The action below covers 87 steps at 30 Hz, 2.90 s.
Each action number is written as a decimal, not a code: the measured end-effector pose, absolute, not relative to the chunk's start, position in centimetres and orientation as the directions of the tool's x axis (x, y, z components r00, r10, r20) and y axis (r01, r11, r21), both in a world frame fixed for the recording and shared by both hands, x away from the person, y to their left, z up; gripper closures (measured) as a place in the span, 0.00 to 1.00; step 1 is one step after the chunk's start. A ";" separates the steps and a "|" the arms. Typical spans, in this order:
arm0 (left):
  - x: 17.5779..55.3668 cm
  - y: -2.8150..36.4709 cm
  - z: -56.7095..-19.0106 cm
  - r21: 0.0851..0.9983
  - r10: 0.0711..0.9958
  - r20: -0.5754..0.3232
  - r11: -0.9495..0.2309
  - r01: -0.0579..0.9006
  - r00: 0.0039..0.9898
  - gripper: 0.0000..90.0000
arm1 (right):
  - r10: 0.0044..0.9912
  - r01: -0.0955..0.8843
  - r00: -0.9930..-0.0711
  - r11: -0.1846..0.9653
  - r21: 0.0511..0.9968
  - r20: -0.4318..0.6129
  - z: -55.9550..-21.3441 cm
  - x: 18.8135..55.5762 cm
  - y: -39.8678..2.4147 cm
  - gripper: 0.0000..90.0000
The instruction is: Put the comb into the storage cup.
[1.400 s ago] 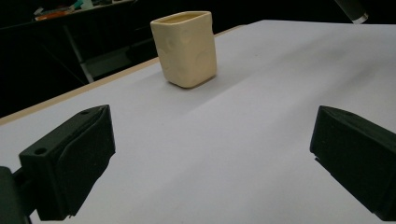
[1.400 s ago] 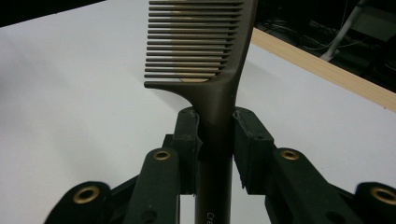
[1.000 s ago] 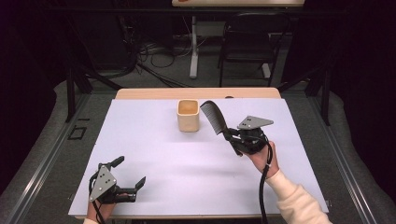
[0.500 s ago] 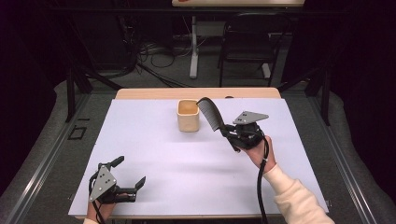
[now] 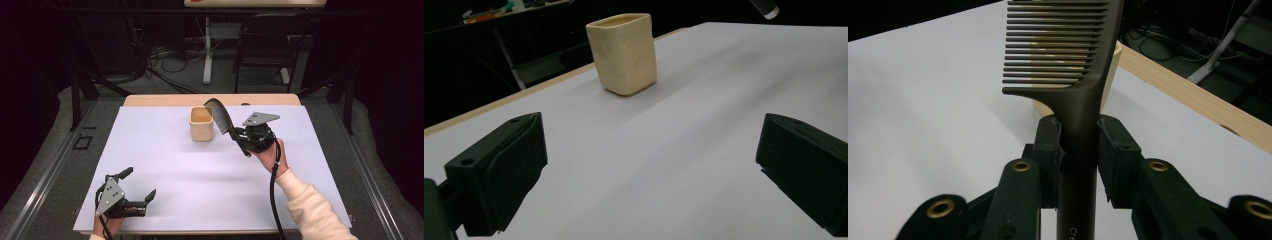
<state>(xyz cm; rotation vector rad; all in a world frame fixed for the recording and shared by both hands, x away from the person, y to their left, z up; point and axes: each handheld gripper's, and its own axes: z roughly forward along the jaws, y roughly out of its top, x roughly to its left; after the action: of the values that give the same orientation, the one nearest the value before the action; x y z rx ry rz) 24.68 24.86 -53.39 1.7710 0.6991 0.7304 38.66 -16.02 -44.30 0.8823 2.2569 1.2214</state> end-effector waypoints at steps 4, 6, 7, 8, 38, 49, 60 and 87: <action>24.6 24.9 -53.4 0.953 0.752 0.147 -0.281 0.110 0.642 0.00 | 0.703 0.333 -0.708 0.407 0.851 -0.059 -44.3 39.2 -15.6 0.80; 24.7 24.9 -53.4 0.953 0.752 0.147 -0.281 0.111 0.643 0.00 | 0.703 0.332 -0.709 0.405 0.852 -0.058 -44.3 39.4 -15.4 0.80; 24.7 24.9 -53.4 0.953 0.751 0.146 -0.281 0.112 0.644 0.00 | 0.703 0.332 -0.709 0.405 0.852 -0.058 -44.3 39.5 -15.3 0.80; 24.7 24.9 -53.4 0.953 0.751 0.146 -0.280 0.111 0.644 0.00 | 0.703 0.330 -0.709 0.407 0.852 -0.061 -44.3 39.6 -15.3 0.80; 24.7 24.9 -53.4 0.953 0.749 0.145 -0.282 0.114 0.647 0.00 | 0.711 0.321 -0.700 0.390 0.863 -0.061 -43.6 41.7 -13.9 0.80; 24.7 24.9 -53.4 0.953 0.748 0.142 -0.280 0.114 0.648 0.00 | 0.716 0.309 -0.695 0.385 0.870 -0.070 -43.4 42.4 -13.3 0.80; 24.7 24.9 -53.4 0.954 0.749 0.143 -0.280 0.113 0.647 0.00 | 0.715 0.298 -0.695 0.388 0.872 -0.080 -43.1 43.2 -12.6 0.80; 24.7 25.0 -53.4 0.954 0.750 0.143 -0.279 0.113 0.646 0.00 | 0.717 0.283 -0.689 0.395 0.874 -0.101 -42.2 44.5 -11.7 0.80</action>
<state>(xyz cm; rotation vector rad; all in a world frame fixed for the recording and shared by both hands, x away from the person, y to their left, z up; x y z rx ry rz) 24.67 24.96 -53.37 1.7701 0.6978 0.7261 44.51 -11.72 -42.21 0.8556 2.1890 1.2387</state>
